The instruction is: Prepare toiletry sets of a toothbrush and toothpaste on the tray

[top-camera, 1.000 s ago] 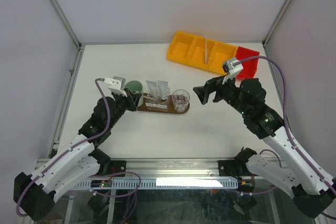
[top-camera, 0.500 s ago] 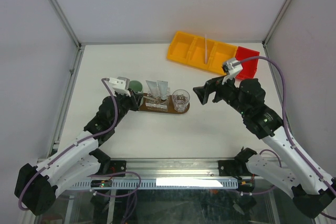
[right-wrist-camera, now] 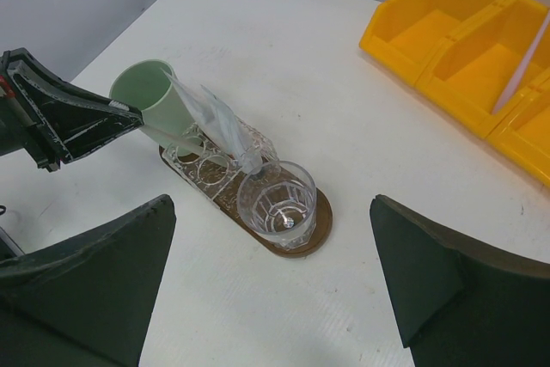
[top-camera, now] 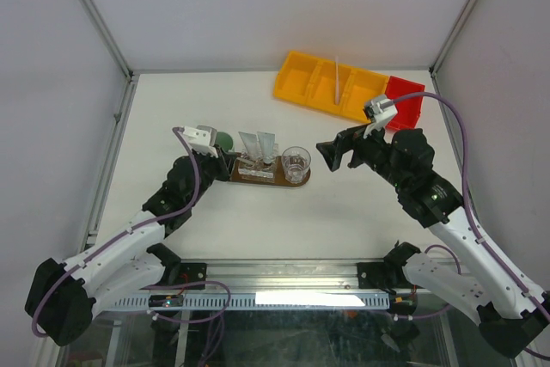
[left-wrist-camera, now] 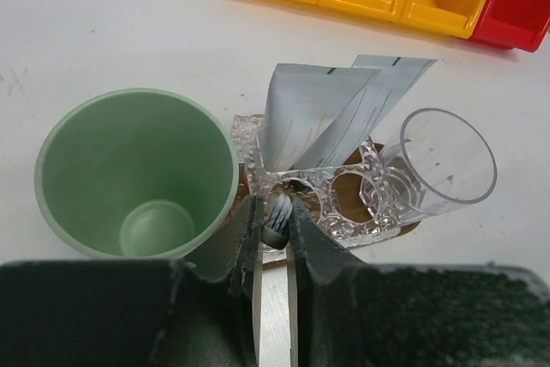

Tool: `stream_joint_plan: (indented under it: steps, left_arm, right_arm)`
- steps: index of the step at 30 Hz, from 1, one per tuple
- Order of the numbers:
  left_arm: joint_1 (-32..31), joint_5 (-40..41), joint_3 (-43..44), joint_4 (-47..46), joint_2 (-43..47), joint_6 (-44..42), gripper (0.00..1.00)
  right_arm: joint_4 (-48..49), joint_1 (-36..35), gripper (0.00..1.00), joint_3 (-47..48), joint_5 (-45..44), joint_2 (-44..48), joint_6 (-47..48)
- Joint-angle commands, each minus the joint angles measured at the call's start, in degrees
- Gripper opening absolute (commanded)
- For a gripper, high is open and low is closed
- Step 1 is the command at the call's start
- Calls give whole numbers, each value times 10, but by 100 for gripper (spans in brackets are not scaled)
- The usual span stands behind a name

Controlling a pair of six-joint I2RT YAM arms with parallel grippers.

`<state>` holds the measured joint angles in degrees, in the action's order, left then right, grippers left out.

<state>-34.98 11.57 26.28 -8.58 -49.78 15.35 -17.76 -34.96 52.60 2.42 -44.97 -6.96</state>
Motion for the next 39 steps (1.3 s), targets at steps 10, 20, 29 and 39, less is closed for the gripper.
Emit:
stream_joint_plan:
  steps: [10, 20, 29, 39]
  left_arm:
    - [-11, 21, 1, -57, -20, -36, 8]
    - [-15, 24, 3, -62, -43, -42, 13]
    - [-16, 29, -12, -51, -12, -44, 27]
    - [-17, 26, -4, -31, -3, -36, 39]
  right_arm:
    - [37, 6, 100, -2, 8, 7, 2]
    - [37, 8, 100, -3, 10, 8, 2]
    - [38, 9, 100, -3, 10, 9, 3]
    - [37, 9, 100, -5, 16, 7, 1]
